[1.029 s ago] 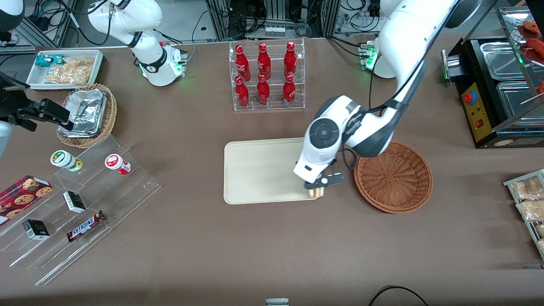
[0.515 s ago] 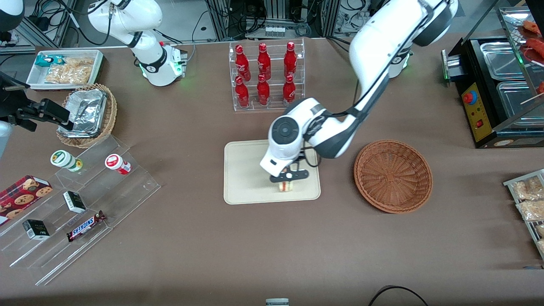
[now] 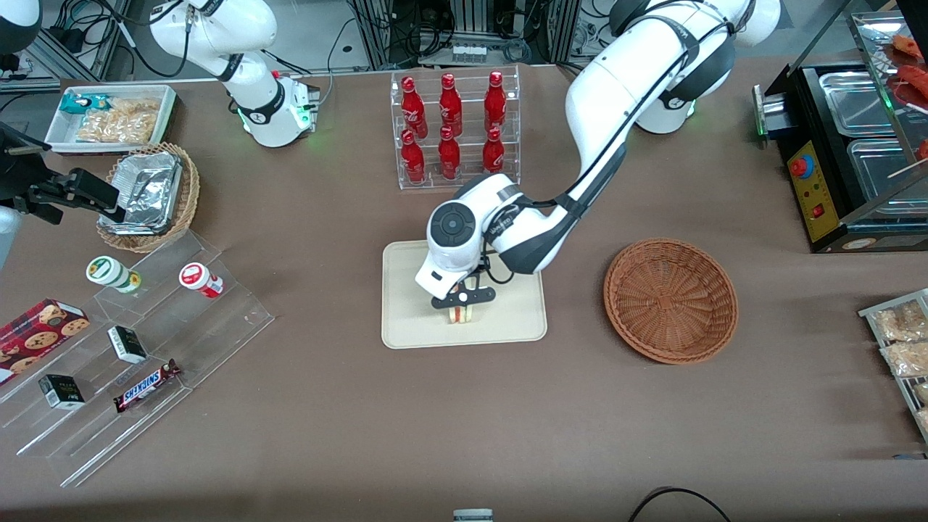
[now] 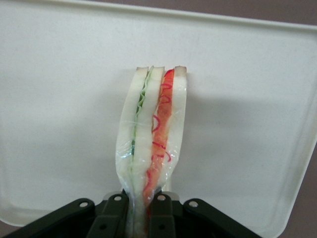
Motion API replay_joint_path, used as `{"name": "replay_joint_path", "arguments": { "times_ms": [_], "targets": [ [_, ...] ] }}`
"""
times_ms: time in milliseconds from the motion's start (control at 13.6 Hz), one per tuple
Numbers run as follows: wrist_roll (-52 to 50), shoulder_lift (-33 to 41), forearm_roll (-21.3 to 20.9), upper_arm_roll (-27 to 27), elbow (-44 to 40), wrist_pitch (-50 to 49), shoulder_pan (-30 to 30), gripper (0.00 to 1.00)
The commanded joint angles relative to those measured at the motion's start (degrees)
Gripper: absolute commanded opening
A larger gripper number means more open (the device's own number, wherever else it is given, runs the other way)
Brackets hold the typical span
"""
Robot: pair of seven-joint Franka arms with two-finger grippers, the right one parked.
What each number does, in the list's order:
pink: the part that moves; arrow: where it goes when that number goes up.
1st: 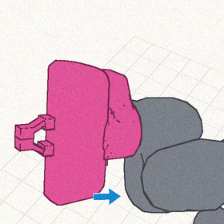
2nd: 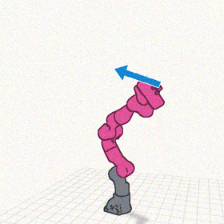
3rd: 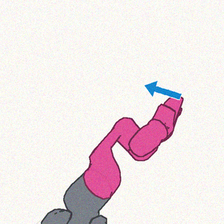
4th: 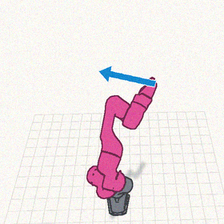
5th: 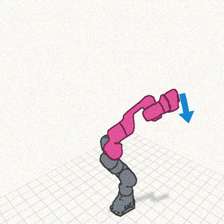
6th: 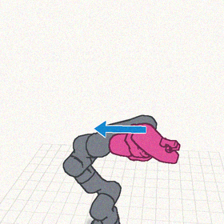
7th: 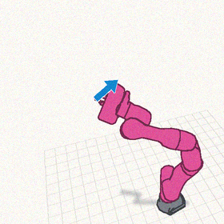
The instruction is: Place sandwich from basket to tray
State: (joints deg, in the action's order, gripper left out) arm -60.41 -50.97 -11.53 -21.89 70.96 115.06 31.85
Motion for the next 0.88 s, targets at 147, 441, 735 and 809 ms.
{"name": "replay_joint_path", "arguments": {
  "times_ms": [147, 441, 735, 809],
  "targets": [
    [-2.0, -1.3, -1.3, 0.7, -2.4, -0.9, 1.4, 0.11],
    [-1.0, -1.2, -1.3, 0.7, -2.3, -0.8, 0.8, 0.94],
    [-1.5, 1.6, -1.4, 0.7, -2.2, -1.4, 0.7, 1.00],
    [-1.6, 2.9, -1.3, 0.8, -2.2, -1.9, 0.6, 1.00]
  ]
}}
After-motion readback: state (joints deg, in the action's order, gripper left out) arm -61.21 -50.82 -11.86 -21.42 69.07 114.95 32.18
